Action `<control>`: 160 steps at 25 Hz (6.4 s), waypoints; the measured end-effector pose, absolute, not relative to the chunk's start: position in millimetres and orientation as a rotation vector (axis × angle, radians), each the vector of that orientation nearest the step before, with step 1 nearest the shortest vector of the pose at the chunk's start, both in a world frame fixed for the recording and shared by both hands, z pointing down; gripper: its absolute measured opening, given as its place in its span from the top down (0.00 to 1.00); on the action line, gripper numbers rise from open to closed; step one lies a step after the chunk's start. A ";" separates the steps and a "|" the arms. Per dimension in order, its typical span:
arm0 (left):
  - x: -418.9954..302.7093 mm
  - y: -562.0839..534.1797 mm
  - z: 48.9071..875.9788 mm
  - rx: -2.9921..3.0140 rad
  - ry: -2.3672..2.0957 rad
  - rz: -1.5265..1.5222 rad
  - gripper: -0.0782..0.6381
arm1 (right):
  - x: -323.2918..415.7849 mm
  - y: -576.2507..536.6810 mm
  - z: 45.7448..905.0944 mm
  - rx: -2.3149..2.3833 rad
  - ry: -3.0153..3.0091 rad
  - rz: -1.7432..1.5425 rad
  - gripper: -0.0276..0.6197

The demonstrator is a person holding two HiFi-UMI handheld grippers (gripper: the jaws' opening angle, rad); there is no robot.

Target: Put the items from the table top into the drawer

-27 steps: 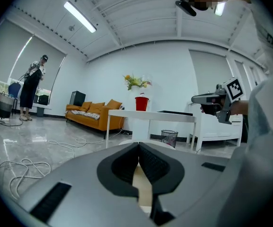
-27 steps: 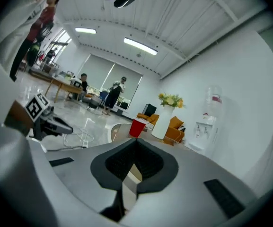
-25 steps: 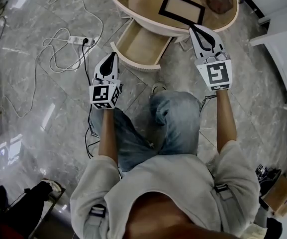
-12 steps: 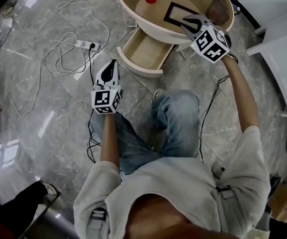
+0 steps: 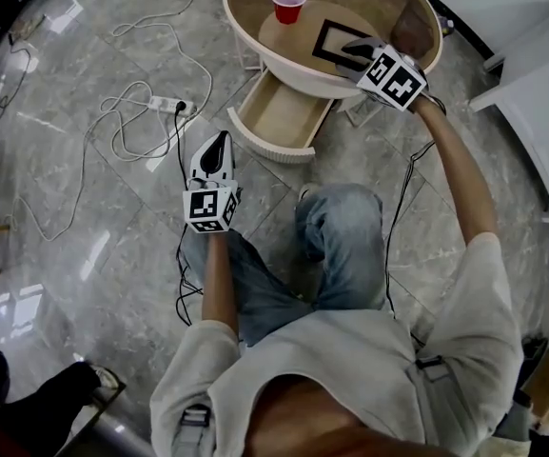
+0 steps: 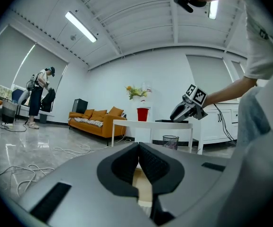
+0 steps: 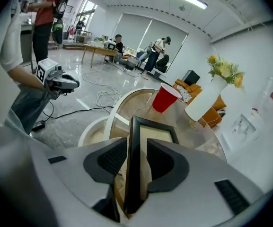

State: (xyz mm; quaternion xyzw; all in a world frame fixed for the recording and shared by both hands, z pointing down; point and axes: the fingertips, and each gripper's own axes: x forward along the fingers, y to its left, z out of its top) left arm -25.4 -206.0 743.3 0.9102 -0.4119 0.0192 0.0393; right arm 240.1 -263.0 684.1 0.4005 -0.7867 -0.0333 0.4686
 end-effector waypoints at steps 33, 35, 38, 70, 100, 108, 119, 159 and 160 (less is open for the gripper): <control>-42.0 -196.0 725.2 2.769 -1.304 -0.045 0.87 | 191.1 -242.4 647.5 0.983 -1.909 -0.281 0.82; -43.7 -194.1 721.7 2.769 -1.313 -0.051 0.87 | 175.0 -239.3 638.3 0.968 -1.933 -0.315 0.82; -46.7 -191.3 718.4 2.770 -1.327 -0.054 0.87 | 145.2 -233.4 625.9 0.927 -1.974 -0.374 0.82; -80.0 -193.9 721.4 2.668 -1.429 -0.092 0.87 | -46.7 -264.7 766.7 0.560 -2.136 -0.298 0.82; -34.5 -221.3 746.1 2.689 -1.320 -0.051 0.87 | 102.0 -279.9 991.3 0.613 -1.908 0.236 0.82; -38.9 -229.2 756.6 2.668 -1.336 -0.010 0.87 | 119.4 -299.3 1022.3 0.627 -1.848 0.298 0.82; -41.3 -233.3 761.8 2.666 -1.327 -0.002 0.87 | 121.8 -297.4 1029.8 0.617 -1.839 0.337 0.73; -47.9 -190.9 716.5 2.692 -1.235 -0.189 0.87 | 66.1 -341.3 618.0 0.951 -2.025 -0.612 0.92; -45.7 -190.3 717.6 2.695 -1.225 -0.185 0.87 | 76.1 -343.1 616.6 0.966 -2.001 -0.609 0.92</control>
